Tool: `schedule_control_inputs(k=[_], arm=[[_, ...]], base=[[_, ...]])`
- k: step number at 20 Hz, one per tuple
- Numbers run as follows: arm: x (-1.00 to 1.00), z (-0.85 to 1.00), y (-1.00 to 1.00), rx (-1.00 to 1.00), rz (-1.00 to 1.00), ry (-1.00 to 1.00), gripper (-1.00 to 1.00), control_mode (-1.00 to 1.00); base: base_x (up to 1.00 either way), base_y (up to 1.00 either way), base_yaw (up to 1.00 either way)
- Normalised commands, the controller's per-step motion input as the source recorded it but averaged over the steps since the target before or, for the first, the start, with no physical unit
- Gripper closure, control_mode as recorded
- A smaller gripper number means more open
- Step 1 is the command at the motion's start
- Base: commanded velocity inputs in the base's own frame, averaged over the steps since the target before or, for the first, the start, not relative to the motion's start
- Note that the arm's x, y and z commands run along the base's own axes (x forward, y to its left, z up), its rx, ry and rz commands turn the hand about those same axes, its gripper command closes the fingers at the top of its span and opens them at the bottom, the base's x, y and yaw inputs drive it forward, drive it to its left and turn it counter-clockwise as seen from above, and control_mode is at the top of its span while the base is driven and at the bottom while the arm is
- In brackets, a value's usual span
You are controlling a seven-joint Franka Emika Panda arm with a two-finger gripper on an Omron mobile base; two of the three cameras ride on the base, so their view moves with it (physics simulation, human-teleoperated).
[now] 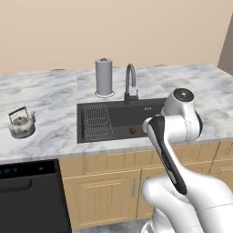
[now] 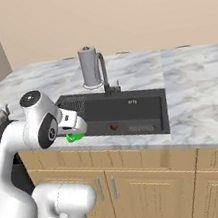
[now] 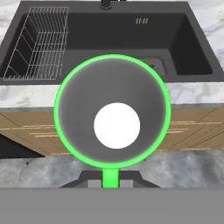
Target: Pick the kettle and mug and place them in the sink. Then turn on the water.
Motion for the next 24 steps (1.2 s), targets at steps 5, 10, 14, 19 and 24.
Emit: schedule_control_inputs(k=[5,10,14,19,24], arm=[[0.0,0.0,0.0,0.0,0.0,0.0,1.0,1.0],[0.0,0.0,0.0,0.0,0.0,0.0,1.0,1.0],[0.0,0.0,0.0,0.0,0.0,0.0,1.0,1.0],[0.0,0.0,0.0,0.0,0.0,0.0,1.0,1.0],[0.0,0.0,0.0,0.0,0.0,0.0,1.0,1.0]], base=[[0.37,-0.58,0.04],[0.53,-0.52,0.04],[0.48,-0.43,0.05],[0.41,-0.22,0.04],[0.32,-0.06,0.05]])
